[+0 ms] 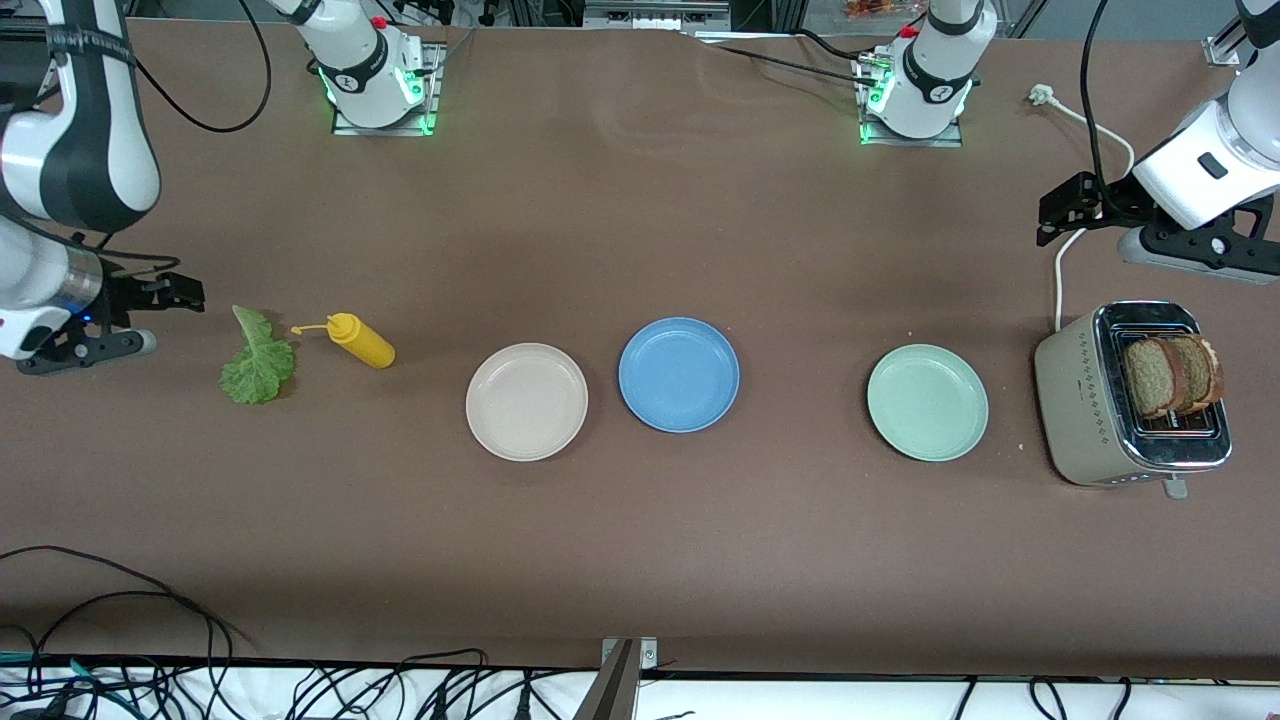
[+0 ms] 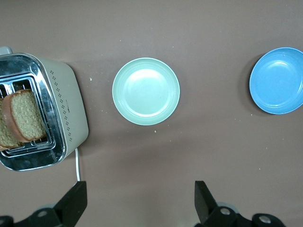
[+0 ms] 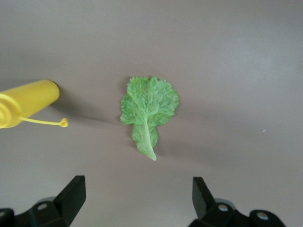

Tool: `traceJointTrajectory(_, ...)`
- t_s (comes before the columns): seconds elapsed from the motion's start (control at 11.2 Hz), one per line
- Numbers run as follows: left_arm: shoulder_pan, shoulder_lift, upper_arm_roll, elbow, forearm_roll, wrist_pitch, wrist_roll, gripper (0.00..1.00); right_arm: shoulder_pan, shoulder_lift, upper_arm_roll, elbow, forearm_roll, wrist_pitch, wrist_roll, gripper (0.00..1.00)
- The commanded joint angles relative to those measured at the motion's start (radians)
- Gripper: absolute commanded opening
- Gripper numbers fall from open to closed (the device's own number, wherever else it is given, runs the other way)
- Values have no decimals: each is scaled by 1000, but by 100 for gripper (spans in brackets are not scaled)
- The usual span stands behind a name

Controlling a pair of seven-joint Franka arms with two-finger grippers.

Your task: Make sandwich in blue plate with both arms

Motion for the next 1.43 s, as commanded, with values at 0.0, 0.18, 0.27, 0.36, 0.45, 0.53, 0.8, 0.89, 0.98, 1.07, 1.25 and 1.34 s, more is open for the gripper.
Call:
traceJointTrajectory(0.0, 5, -7, -1, 11, -14, -19, 1, 100, 0, -78, 33, 39, 6, -93, 65, 100)
traceJointTrajectory(0.18, 5, -7, -1, 11, -14, -19, 1, 100, 0, -80, 41, 97, 66, -182, 105, 100)
traceJointTrajectory(0.27, 5, -7, -1, 11, -14, -19, 1, 100, 0, -94, 42, 104, 74, -196, 125, 100)
traceJointTrajectory(0.36, 5, -7, -1, 11, -14, -19, 1, 100, 0, -104, 60, 104, 76, -198, 140, 100)
traceJointTrajectory(0.45, 5, -7, -1, 11, -14, -19, 1, 100, 0, -117, 65, 99, 85, -201, 163, 100)
traceJointTrajectory(0.53, 5, -7, -1, 11, -14, -19, 1, 100, 0, -123, 67, 99, 103, -221, 188, 100)
traceJointTrajectory(0.8, 5, -7, -1, 11, -14, -19, 1, 100, 0, -131, 68, 96, 111, -224, 191, 100)
traceJointTrajectory(0.89, 5, -7, -1, 11, -14, -19, 1, 100, 0, -140, 71, 90, 111, -224, 191, 100)
traceJointTrajectory(0.98, 5, -7, -1, 11, -14, -19, 0, 100, 0, -146, 81, 87, 111, -225, 193, 100)
traceJointTrajectory(1.07, 3, -7, -1, 13, -14, -19, 1, 100, 0, -147, 82, 82, 111, -224, 193, 100)
traceJointTrajectory(1.25, 6, 8, 7, 16, -16, -18, 3, 100, 0, -149, 82, 79, 111, -224, 193, 100)
traceJointTrajectory(1.34, 6, 22, 10, 42, -14, -18, 3, 100, 0, -150, 84, 79, 111, -224, 193, 100)
